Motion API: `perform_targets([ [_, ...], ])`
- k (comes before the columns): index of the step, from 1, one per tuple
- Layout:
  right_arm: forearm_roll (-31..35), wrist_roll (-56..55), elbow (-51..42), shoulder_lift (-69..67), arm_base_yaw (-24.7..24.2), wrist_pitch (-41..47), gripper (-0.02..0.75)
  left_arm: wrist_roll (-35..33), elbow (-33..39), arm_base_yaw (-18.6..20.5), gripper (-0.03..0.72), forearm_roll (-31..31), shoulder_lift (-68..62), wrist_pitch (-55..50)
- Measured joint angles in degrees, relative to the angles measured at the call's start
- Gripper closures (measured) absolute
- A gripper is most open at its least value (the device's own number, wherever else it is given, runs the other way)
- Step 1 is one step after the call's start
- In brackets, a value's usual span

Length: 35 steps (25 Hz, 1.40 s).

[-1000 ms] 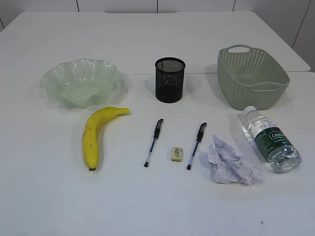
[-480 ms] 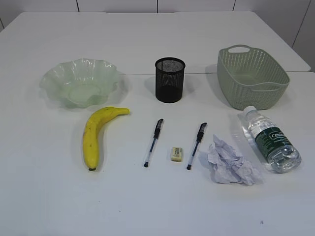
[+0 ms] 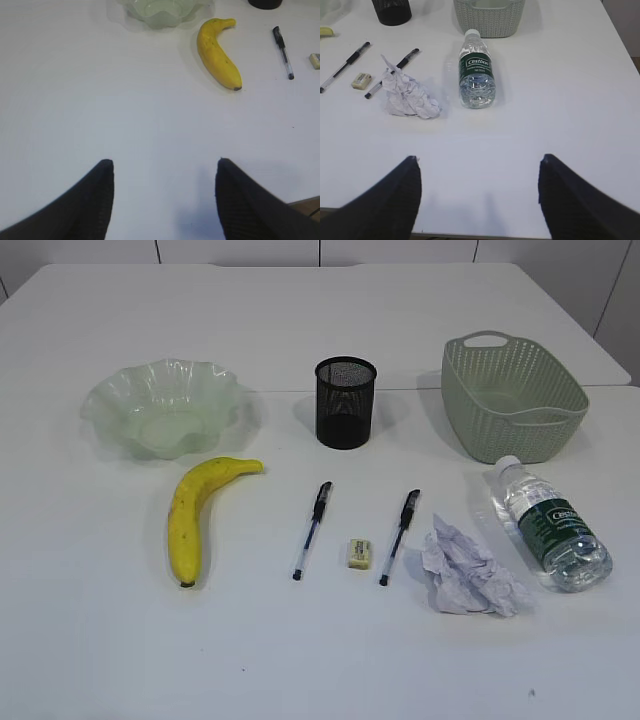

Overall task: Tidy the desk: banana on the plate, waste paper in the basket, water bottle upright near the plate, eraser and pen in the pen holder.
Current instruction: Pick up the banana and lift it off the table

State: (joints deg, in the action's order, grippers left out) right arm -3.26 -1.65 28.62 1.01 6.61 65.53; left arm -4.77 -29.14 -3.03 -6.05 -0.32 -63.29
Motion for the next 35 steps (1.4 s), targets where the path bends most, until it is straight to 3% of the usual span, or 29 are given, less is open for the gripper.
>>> perform_targets([
  [7,0.00,0.00,0.00,0.00,0.00,0.00,0.192,0.00,0.00,0.00,0.255,-6.10,0.00,1.30],
  [12,0.00,0.00,0.00,0.00,0.00,0.00,0.236,-2.61,-2.63,0.00,0.257,-9.11,-2.70,3.23],
  [22,0.56,0.11,0.53,0.00,0.00,-0.85,0.293,-7.89,-14.85,0.00,0.257,-10.21,-23.16,13.40],
  [28,6.51,4.37,1.79,-5.49,0.00,-12.47,0.295,-9.24,-21.02,0.00,0.257,-14.70,-35.74,18.43],
  [35,7.31,5.52,3.66,-18.28,0.00,-15.74,0.295,-15.99,-25.62,0.00,0.257,-20.53,-47.73,20.33],
])
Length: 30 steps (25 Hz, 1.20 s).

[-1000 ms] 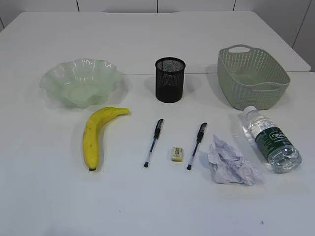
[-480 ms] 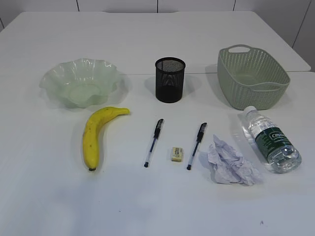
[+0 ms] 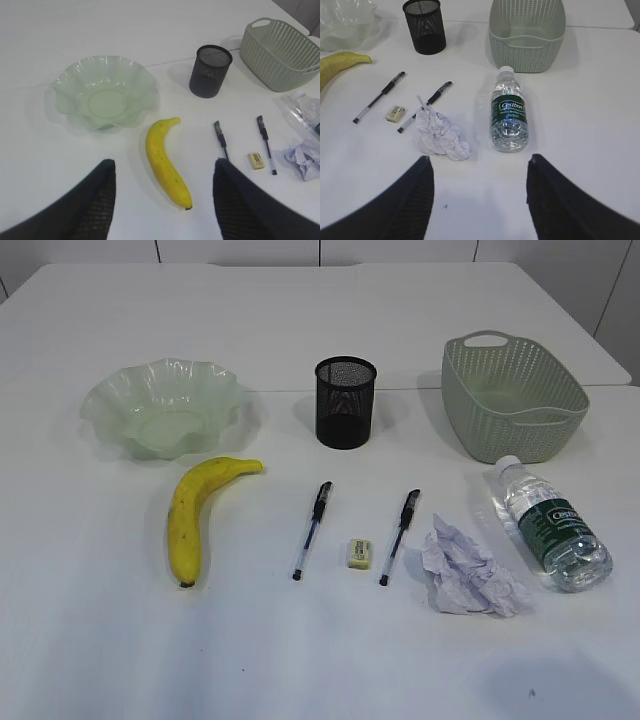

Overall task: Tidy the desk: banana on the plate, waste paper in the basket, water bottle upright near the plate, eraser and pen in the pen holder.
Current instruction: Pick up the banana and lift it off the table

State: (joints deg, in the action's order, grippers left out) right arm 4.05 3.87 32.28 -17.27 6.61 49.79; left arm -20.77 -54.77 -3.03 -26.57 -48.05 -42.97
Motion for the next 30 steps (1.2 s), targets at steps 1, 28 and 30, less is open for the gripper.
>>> perform_targets([
  [1,0.00,0.00,0.82,-1.94,0.00,-0.23,0.295,-0.16,-0.60,0.00,0.257,-0.52,-1.58,0.10],
  [28,2.19,0.28,4.47,-12.60,0.00,-6.59,0.296,23.52,-29.21,-16.98,0.258,13.98,-54.07,-6.47],
  [30,2.29,0.28,4.47,-12.60,0.00,-6.94,0.296,25.31,-30.19,-16.98,0.269,14.79,-57.50,-8.68],
])
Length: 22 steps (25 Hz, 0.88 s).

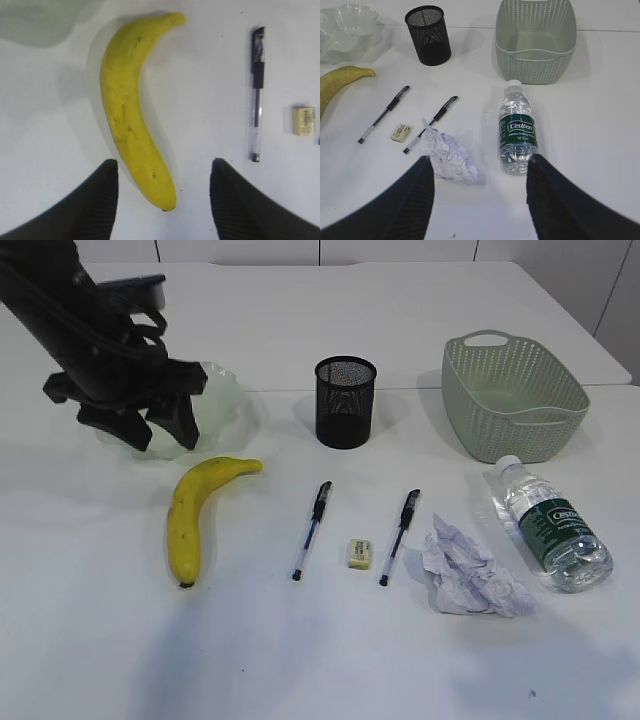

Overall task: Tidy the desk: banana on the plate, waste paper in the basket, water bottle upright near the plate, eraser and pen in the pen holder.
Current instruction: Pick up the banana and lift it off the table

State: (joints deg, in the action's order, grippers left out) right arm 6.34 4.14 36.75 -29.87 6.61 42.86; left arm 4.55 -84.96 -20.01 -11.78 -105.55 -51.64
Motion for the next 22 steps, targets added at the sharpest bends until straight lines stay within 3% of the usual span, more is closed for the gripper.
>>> perform_targets([
  [11,0.02,0.00,0.00,0.00,0.00,-1.18,0.296,7.44,-0.44,-3.91,0.306,5.37,-8.02,3.45],
  [18,0.12,0.00,0.00,0.00,0.00,-1.18,0.296,8.84,-0.44,-3.54,0.154,8.48,-8.73,6.00],
  [22,0.12,0.00,0.00,0.00,0.00,-1.18,0.296,10.71,-0.44,-3.54,0.134,8.93,-10.70,6.86],
])
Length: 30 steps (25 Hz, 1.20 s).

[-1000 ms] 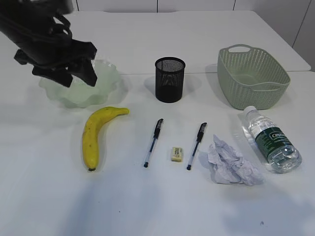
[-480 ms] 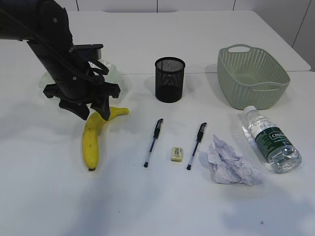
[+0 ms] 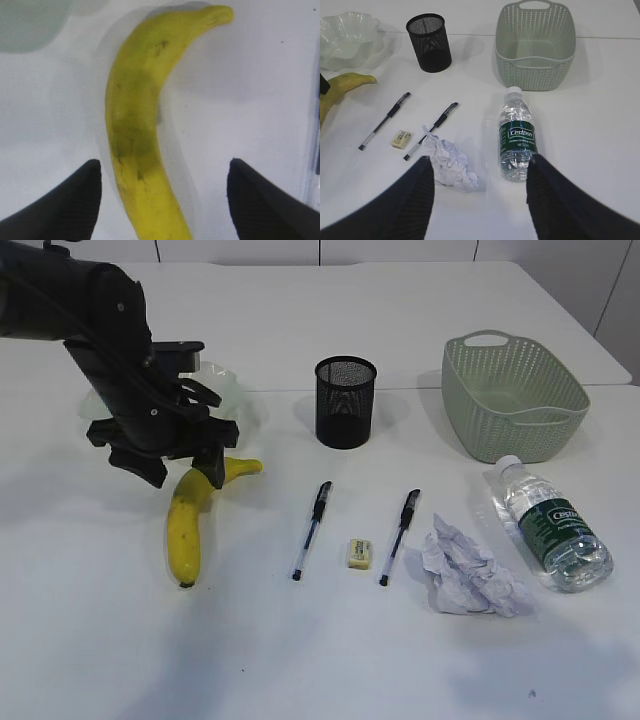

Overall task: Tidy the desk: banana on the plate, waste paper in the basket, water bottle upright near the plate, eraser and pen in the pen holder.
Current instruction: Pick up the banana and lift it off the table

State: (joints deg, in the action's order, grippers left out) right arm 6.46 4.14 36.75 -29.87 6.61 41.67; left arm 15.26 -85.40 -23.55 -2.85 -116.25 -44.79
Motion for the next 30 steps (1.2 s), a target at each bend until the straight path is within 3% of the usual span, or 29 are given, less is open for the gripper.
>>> perform_targets([
  [20,-0.22,0.00,0.00,0.00,0.00,-0.12,0.296,2.37,-0.08,0.00,0.139,1.40,-6.68,0.46],
  [23,-0.21,0.00,0.00,0.00,0.00,-0.12,0.296,2.37,-0.08,0.00,0.211,1.40,-6.68,0.46],
  [27,-0.21,0.00,0.00,0.00,0.00,-0.12,0.296,2.46,-0.12,0.00,0.405,1.40,-6.68,0.35],
  [30,-0.21,0.00,0.00,0.00,0.00,-0.26,0.296,2.46,-0.12,0.00,0.448,1.40,-6.68,0.27],
])
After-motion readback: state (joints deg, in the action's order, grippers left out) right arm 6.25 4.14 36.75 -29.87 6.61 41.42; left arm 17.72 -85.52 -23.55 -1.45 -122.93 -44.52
